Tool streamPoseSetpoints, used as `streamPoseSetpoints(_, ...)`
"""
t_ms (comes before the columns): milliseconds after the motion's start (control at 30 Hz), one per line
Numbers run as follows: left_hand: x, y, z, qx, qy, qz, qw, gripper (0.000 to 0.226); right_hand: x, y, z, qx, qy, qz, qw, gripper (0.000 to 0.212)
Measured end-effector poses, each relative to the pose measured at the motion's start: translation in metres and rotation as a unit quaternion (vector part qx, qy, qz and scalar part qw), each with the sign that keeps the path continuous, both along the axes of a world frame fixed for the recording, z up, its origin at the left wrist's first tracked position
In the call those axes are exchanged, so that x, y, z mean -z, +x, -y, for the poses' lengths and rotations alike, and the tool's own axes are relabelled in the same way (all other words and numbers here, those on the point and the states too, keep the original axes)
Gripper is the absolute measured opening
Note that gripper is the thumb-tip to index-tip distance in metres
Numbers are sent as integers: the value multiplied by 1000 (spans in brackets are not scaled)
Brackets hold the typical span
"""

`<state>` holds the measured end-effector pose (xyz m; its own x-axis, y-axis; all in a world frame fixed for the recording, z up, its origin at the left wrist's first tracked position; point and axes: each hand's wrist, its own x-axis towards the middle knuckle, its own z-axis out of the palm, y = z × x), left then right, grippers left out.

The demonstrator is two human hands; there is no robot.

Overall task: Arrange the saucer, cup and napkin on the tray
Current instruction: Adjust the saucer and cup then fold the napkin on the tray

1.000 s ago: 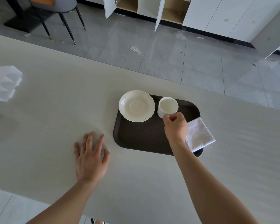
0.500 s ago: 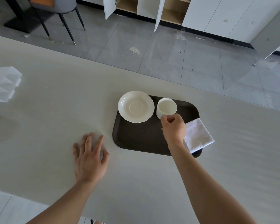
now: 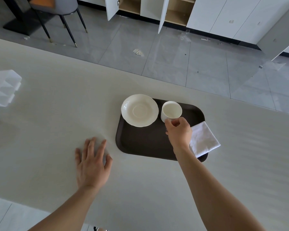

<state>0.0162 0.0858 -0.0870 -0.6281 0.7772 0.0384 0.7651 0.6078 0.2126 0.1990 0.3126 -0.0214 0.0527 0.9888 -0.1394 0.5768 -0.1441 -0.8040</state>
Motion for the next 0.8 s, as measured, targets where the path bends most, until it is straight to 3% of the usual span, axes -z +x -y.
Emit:
streamPoseSetpoints(200, -1, 0, 0, 4, 2, 4, 1000, 59, -3, 10, 2, 17, -31, -18, 999, 37)
streamPoseSetpoints(367, -7, 1, -1, 2, -8, 22, 1000, 60, -4, 35, 5, 6, -14, -9, 1000, 15)
streamPoseSetpoints(600, -31, 12, -14, -23, -21, 64, 997, 50, -19, 80, 1, -35, -1, 52, 998, 11)
streamPoseSetpoints(700, -50, 43, -30, 41, 24, 53, 997, 34, -28, 105, -5, -32, 9, 104, 994, 13)
streamPoseSetpoints(800, -70, 87, -56, 116, 91, 117, 982, 19, -33, 129, -12, -29, 19, 131, 991, 13)
